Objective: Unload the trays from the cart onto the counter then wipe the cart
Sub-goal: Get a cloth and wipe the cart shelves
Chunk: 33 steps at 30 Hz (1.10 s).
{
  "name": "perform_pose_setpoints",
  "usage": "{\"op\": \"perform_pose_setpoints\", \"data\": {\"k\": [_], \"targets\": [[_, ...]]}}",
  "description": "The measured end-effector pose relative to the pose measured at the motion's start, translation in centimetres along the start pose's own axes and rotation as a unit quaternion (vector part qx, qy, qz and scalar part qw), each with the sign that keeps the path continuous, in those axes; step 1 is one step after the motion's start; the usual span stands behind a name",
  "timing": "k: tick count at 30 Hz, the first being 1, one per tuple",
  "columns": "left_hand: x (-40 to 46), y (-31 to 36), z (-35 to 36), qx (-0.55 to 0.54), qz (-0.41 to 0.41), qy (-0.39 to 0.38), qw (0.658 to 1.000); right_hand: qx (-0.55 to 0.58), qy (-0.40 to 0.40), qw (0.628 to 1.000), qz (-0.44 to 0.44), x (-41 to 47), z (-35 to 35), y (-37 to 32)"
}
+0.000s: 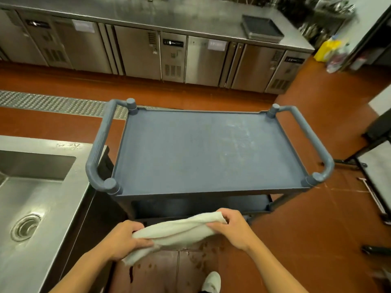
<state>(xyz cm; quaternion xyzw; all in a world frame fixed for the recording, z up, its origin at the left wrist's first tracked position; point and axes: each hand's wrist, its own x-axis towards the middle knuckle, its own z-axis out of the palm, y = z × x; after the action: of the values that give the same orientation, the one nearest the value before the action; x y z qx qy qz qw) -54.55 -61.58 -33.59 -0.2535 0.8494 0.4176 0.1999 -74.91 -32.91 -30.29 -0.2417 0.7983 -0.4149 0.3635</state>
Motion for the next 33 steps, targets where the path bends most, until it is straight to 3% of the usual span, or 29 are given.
{"op": "perform_pose_setpoints", "data": {"k": [6, 9, 13, 18, 22, 23, 26, 29, 33], "targets": [[-0.3, 1.1, -2.5, -0.092, 0.026, 0.038, 0.995, 0.085, 0.139, 0.987, -0.003, -1.8, -1.4, -0.1], [-0.4, 2.0, -2.2, -0.218, 0.039, 0.091, 0.971, 0.118, 0.178, 0.977, 0.006, -1.7, -1.5, 1.3], [1.2, 0.5, 2.5, -0.341, -0.006, 0.137, 0.930, 0.138, 0.182, 0.972, 0.057, -0.7, 0.4, 5.1], [5.8, -4.7, 11.4, -0.327, -0.059, 0.211, 0.919, 0.144, 0.173, 0.968, 0.110, 3.1, 4.9, 14.7], [10.2, -8.2, 17.1, -0.332, -0.076, 0.244, 0.908, 0.148, 0.219, 0.936, 0.234, 9.5, 8.5, 22.5], [11.5, -8.8, 17.9, -0.333, -0.075, 0.257, 0.904, 0.135, 0.233, 0.935, 0.231, 10.8, 9.0, 23.6], [16.2, -10.2, 17.9, -0.317, -0.064, 0.295, 0.899, 0.092, 0.169, 0.977, 0.092, 15.0, 8.5, 24.4], [23.1, -11.0, 14.5, -0.280, -0.061, 0.324, 0.902, 0.034, 0.201, 0.979, 0.030, 23.8, 6.8, 24.7], [30.9, -12.5, 9.0, -0.119, -0.082, 0.316, 0.938, -0.055, 0.107, 0.990, 0.076, 34.4, 4.0, 25.4]]}}
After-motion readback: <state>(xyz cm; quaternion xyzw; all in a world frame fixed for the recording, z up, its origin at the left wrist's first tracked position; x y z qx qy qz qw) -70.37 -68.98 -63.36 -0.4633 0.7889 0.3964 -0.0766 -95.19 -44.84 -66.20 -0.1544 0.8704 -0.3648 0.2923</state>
